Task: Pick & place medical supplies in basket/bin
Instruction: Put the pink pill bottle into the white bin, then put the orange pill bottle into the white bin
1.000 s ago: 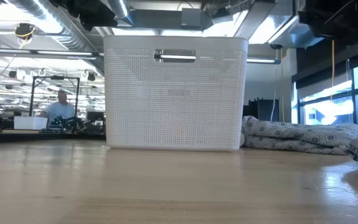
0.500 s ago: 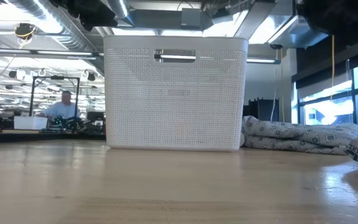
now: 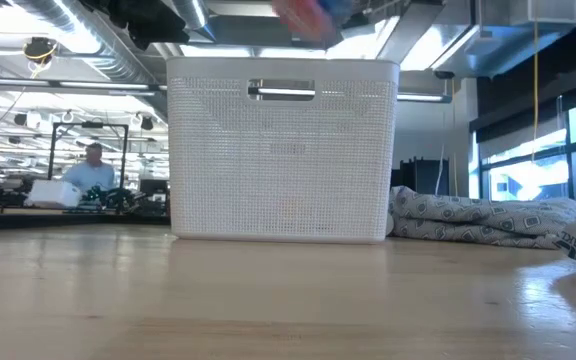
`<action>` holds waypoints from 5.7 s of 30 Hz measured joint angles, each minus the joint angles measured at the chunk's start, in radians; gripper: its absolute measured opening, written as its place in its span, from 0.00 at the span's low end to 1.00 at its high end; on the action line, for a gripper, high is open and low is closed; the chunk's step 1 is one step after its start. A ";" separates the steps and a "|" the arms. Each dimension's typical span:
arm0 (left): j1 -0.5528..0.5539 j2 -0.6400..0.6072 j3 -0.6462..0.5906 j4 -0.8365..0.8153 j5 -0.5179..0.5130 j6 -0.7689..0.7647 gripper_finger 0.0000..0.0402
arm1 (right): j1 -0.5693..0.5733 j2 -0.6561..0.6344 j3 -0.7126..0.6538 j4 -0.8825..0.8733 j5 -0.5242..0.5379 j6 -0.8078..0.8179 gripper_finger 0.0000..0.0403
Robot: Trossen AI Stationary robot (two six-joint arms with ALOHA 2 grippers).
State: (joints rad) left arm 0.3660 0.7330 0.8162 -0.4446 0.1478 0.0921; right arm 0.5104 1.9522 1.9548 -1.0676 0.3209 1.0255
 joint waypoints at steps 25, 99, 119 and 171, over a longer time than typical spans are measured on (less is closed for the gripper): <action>0.000 0.000 0.000 0.030 -0.001 -0.001 0.43 | -0.784 0.089 0.378 -0.282 -0.253 -1.016 0.42; 0.000 0.000 0.000 -0.004 0.005 0.071 0.43 | -0.880 0.237 0.401 -0.442 -0.225 -1.000 0.57; -0.088 0.027 -0.001 0.052 0.353 0.296 0.50 | -0.503 -0.221 0.180 -0.289 -0.205 -0.894 0.57; -0.876 0.382 0.197 -0.401 -0.238 -0.851 0.45 | -0.150 -1.110 -1.568 1.341 -0.127 -0.900 0.57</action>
State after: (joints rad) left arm -0.5097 1.1152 1.0130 -0.8459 -0.0905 -0.7584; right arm 0.3603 0.8420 0.3870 0.2734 0.1944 0.1253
